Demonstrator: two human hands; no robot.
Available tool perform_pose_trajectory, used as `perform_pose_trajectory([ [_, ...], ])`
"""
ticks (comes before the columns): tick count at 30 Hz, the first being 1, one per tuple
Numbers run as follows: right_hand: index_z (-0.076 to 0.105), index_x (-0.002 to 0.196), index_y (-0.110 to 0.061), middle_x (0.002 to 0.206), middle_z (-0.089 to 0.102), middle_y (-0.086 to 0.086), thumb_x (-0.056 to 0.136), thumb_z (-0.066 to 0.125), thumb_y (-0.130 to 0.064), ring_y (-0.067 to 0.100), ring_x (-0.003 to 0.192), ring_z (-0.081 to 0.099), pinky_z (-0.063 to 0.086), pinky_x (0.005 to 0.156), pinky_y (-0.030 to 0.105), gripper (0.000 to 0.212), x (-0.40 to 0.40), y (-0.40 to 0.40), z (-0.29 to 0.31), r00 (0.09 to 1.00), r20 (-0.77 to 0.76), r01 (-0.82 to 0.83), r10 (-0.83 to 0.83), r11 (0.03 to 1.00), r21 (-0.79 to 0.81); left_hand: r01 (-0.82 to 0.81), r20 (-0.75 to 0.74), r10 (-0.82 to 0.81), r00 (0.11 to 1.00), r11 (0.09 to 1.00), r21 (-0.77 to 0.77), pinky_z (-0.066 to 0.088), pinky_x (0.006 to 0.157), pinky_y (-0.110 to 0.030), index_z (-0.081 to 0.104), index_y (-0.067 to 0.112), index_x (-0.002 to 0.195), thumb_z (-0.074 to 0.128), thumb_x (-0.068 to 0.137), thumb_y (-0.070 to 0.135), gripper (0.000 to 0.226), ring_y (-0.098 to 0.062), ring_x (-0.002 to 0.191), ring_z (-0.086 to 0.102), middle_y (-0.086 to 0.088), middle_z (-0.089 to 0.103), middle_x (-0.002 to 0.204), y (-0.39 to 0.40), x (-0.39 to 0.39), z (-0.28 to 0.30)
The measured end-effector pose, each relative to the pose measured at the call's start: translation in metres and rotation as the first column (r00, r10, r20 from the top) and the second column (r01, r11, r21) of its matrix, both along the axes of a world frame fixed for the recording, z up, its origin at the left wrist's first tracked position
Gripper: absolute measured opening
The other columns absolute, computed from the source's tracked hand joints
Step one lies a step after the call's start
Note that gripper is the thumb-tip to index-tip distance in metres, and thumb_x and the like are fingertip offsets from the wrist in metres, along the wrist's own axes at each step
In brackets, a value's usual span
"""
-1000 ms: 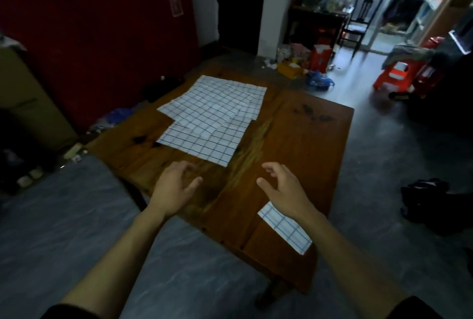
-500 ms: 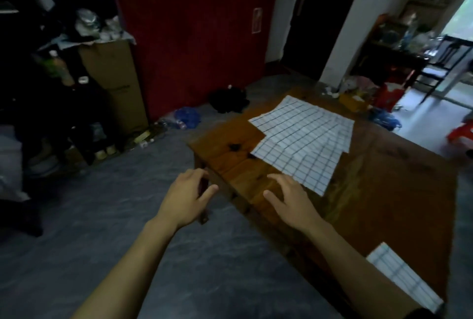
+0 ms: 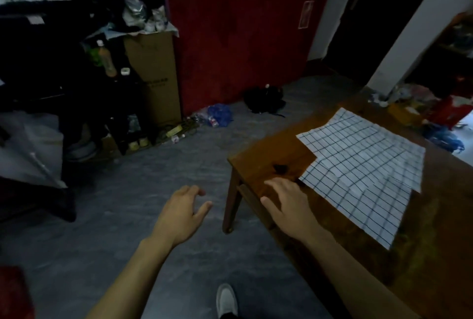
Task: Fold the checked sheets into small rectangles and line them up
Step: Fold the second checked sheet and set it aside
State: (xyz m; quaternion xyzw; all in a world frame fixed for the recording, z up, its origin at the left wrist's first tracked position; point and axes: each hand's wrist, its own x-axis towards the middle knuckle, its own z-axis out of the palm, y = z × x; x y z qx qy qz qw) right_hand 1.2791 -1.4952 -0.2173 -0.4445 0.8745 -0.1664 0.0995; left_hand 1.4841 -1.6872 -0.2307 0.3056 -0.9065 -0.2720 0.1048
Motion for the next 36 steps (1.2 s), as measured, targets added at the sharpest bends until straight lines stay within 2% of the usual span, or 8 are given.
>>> perform_pose_trajectory([
  [6, 0.037, 0.143, -0.034, 0.151, 0.032, -0.009, 0.099, 0.039, -0.05, 0.014, 0.142, 0.024, 0.024, 0.114, 0.042, 0.047, -0.068, -0.07, -0.011, 0.996, 0.082, 0.02, -0.016, 0.998, -0.053, -0.008, -0.003, 0.008, 1.0, 0.998, -0.056, 0.047, 0.089, -0.029, 0.045, 0.025, 0.132, 0.051, 0.095, 0.049, 0.044, -0.016, 0.115, 0.054, -0.001, 0.055, 0.13, -0.062, -0.07, 0.019],
  [12, 0.037, 0.144, -0.033, 0.154, 0.029, -0.008, 0.1, 0.039, -0.046, 0.014, 0.142, 0.023, 0.025, 0.115, 0.044, 0.046, -0.12, -0.129, -0.003, 0.988, 0.138, 0.078, -0.069, 0.996, -0.054, 0.105, 0.078, -0.096, 0.992, 0.988, -0.114, 0.044, 0.096, -0.029, 0.041, 0.029, 0.139, 0.046, 0.096, 0.053, 0.05, -0.016, 0.12, 0.05, 0.002, 0.052, 0.133, -0.123, -0.134, 0.031],
  [17, 0.037, 0.144, -0.036, 0.152, 0.028, -0.011, 0.099, 0.042, -0.047, 0.013, 0.141, 0.024, 0.024, 0.114, 0.043, 0.046, -0.146, -0.18, -0.005, 0.979, 0.165, 0.122, -0.116, 0.992, -0.025, 0.148, 0.057, -0.143, 0.988, 0.985, -0.087, 0.042, 0.091, -0.028, 0.035, 0.03, 0.146, 0.044, 0.097, 0.054, 0.055, -0.017, 0.103, 0.055, 0.003, 0.051, 0.128, -0.181, -0.165, 0.022],
  [21, 0.038, 0.144, -0.032, 0.153, 0.031, -0.005, 0.099, 0.04, -0.049, 0.018, 0.141, 0.027, 0.029, 0.114, 0.048, 0.048, -0.165, -0.232, -0.017, 0.976, 0.139, 0.17, -0.169, 0.985, 0.001, 0.231, 0.011, -0.231, 0.973, 0.969, -0.089, 0.041, 0.098, -0.026, 0.039, 0.028, 0.144, 0.043, 0.096, 0.055, 0.055, -0.014, 0.115, 0.049, 0.004, 0.051, 0.13, -0.247, -0.189, 0.004],
  [26, 0.049, 0.137, -0.023, 0.14, 0.048, 0.003, 0.08, 0.009, -0.085, 0.026, 0.129, 0.045, 0.041, 0.103, 0.051, 0.092, -0.172, -0.303, -0.016, 0.974, 0.066, 0.22, -0.218, 0.975, -0.03, 0.272, -0.078, -0.276, 0.958, 0.961, -0.06, 0.042, 0.101, -0.026, 0.045, 0.03, 0.138, 0.042, 0.093, 0.061, 0.055, -0.012, 0.121, 0.048, 0.007, 0.05, 0.133, -0.34, -0.207, 0.001],
  [30, 0.052, 0.134, -0.021, 0.138, 0.051, 0.004, 0.087, 0.026, -0.067, 0.027, 0.127, 0.049, 0.043, 0.102, 0.05, 0.071, -0.175, -0.36, -0.003, 0.968, -0.007, 0.25, -0.25, 0.968, -0.016, 0.31, -0.121, -0.315, 0.941, 0.949, -0.057, 0.043, 0.1, -0.031, 0.051, 0.024, 0.133, 0.048, 0.095, 0.053, 0.048, -0.016, 0.12, 0.049, 0.002, 0.053, 0.129, -0.404, -0.225, 0.005],
  [33, 0.05, 0.135, -0.022, 0.14, 0.049, 0.004, 0.086, 0.026, -0.063, 0.027, 0.128, 0.047, 0.042, 0.103, 0.05, 0.069, -0.187, -0.389, 0.009, 0.967, -0.042, 0.253, -0.251, 0.967, 0.031, 0.328, -0.141, -0.334, 0.932, 0.942, -0.064, 0.045, 0.099, -0.037, 0.053, 0.022, 0.131, 0.052, 0.094, 0.05, 0.046, -0.018, 0.117, 0.051, 0.0, 0.056, 0.126, -0.44, -0.239, 0.01],
  [36, 0.048, 0.137, -0.026, 0.14, 0.046, 0.001, 0.086, 0.029, -0.062, 0.027, 0.126, 0.047, 0.042, 0.102, 0.051, 0.065, -0.208, -0.411, 0.013, 0.962, -0.035, 0.272, -0.271, 0.962, 0.012, 0.35, -0.155, -0.357, 0.921, 0.934, -0.071, 0.045, 0.098, -0.032, 0.055, 0.022, 0.129, 0.051, 0.093, 0.052, 0.047, -0.014, 0.114, 0.052, 0.001, 0.058, 0.122, -0.474, -0.257, 0.013],
])
